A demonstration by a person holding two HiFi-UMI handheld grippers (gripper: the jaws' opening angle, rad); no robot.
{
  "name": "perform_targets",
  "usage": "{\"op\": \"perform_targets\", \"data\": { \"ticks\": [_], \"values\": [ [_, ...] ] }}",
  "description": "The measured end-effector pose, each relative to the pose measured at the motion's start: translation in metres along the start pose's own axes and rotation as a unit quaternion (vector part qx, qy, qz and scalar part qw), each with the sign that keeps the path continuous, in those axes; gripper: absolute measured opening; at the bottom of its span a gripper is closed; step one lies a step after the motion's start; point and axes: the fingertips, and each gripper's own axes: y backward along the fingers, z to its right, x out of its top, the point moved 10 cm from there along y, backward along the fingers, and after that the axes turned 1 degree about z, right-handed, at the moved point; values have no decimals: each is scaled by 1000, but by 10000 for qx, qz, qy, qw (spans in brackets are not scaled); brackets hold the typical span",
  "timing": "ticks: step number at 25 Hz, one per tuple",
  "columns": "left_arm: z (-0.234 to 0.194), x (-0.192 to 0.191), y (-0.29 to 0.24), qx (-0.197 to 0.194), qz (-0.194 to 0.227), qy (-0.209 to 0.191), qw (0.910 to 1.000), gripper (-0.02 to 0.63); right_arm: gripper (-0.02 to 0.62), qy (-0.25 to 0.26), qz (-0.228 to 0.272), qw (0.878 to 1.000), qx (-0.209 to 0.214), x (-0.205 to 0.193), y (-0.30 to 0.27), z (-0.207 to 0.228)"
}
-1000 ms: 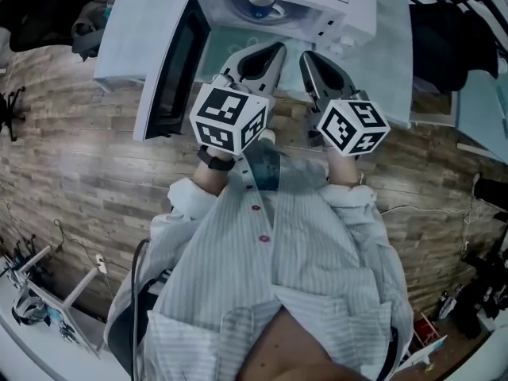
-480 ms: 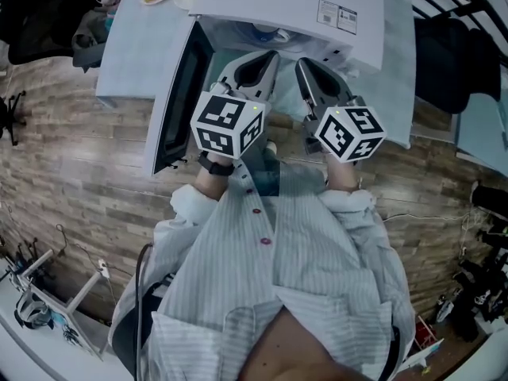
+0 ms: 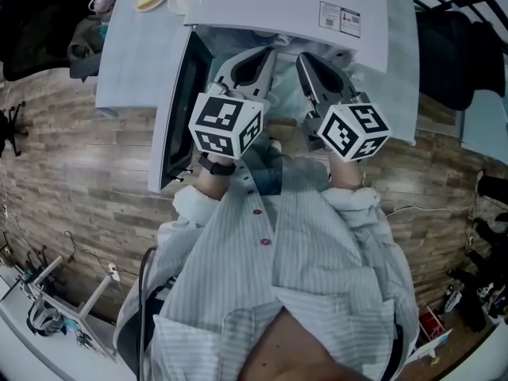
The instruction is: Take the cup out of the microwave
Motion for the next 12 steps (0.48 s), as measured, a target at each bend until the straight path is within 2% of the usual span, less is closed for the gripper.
{"op": "perform_targets", "data": {
  "ticks": [12],
  "values": [
    [-18, -36, -12, 139, -264, -22, 9996, 9, 35, -211, -172, 9995, -127, -28, -9, 14]
  ]
}}
